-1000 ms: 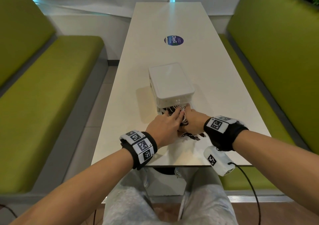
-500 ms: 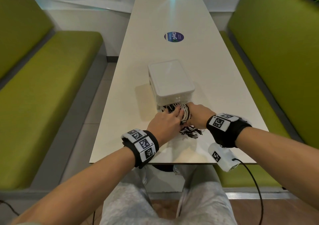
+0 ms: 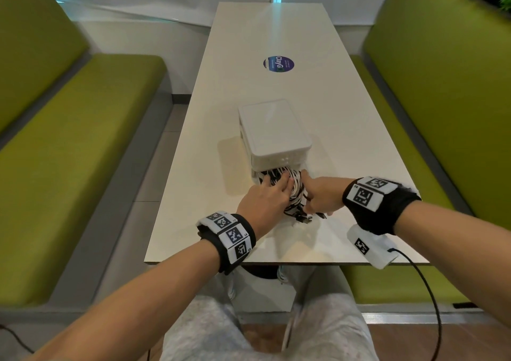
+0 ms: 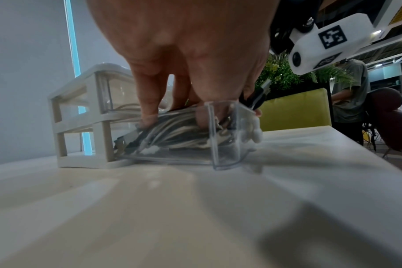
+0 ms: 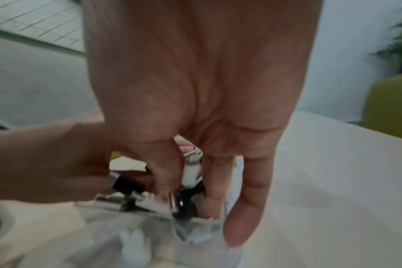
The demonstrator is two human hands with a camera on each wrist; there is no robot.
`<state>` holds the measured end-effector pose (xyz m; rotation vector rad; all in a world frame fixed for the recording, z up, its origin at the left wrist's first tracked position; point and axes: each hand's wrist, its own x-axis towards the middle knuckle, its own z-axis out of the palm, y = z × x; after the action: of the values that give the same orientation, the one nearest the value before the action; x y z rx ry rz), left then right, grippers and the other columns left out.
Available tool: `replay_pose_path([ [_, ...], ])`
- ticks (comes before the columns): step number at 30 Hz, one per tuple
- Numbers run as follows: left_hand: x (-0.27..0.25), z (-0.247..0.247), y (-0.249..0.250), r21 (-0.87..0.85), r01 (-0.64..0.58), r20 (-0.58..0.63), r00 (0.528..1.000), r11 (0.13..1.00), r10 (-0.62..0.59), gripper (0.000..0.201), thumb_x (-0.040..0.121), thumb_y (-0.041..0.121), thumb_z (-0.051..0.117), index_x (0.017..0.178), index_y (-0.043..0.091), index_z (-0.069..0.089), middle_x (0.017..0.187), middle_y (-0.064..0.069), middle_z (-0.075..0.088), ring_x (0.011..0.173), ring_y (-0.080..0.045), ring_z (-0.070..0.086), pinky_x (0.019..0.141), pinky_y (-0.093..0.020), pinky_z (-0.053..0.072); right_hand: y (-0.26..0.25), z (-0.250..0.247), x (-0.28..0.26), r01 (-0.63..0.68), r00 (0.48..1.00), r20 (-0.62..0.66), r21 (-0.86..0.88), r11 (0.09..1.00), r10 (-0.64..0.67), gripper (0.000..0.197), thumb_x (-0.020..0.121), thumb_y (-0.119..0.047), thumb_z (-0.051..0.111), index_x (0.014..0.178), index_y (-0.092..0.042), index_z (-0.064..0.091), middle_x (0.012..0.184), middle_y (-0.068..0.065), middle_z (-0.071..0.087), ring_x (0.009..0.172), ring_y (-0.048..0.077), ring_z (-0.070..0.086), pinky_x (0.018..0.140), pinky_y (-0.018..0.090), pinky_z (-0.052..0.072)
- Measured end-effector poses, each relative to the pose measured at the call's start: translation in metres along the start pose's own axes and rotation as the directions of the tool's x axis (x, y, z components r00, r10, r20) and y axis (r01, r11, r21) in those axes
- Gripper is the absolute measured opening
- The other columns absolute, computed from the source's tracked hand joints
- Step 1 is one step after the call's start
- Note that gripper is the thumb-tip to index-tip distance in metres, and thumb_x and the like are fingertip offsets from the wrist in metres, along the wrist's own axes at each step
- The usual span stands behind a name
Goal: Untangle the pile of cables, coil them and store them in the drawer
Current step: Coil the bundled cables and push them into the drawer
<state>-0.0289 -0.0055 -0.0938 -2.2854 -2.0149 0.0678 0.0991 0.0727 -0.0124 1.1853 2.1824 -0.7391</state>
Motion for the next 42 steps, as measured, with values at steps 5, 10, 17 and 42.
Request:
replay_pose_path([
  [5,0.002,-0.004,0.006,0.025,0.032,-0.016,0.999,0.999,-0.032,0.062,0.091,0.009,0.056,0.147,0.002,0.031,0.154,-0.015,0.035,0.127,-0.043,0.048,0.071,-0.044,0.056,-0.007,0.017,0.008,-0.032,0.991,-0.131,-0.026,0.999,0.028,0.083,0.099,-0.013,0.044,0.147,0.0,-0.023,0.119,0.024,0.059,0.074,0.03,0.061,0.069,0.036,0.056],
  [10,0.002,-0.004,0.01,0.087,0.077,-0.048,0.996,0.993,-0.073,0.06,0.072,0.017,0.075,0.128,0.004,0.059,0.129,-0.014,0.062,0.099,-0.038,0.067,0.055,-0.038,0.056,-0.005,0.023,0.014,-0.041,0.968,-0.247,-0.022,0.999,0.034,0.083,0.097,-0.008,0.047,0.151,-0.003,-0.016,0.122,0.023,0.058,0.097,0.034,0.065,0.07,0.032,0.052],
  [17,-0.001,-0.005,0.006,0.121,0.073,-0.077,0.995,0.99,-0.064,0.062,0.077,0.038,0.067,0.131,0.007,0.058,0.131,-0.011,0.062,0.108,-0.034,0.065,0.065,-0.035,0.058,-0.005,0.026,0.019,-0.041,0.952,-0.3,0.099,0.994,0.069,0.077,0.099,-0.017,0.043,0.154,-0.016,-0.012,0.116,0.023,0.059,0.09,0.037,0.065,0.063,0.04,0.058],
  [42,-0.01,-0.009,0.008,-0.075,-0.032,-0.032,0.999,0.997,0.029,0.057,0.087,0.026,0.058,0.139,0.006,0.048,0.141,-0.011,0.052,0.113,-0.037,0.059,0.052,-0.038,0.052,-0.003,0.02,0.001,0.006,1.0,0.018,0.198,0.98,-0.01,0.066,0.099,-0.024,0.053,0.152,-0.014,0.016,0.149,0.011,0.038,0.115,0.036,0.059,0.085,0.045,0.057],
])
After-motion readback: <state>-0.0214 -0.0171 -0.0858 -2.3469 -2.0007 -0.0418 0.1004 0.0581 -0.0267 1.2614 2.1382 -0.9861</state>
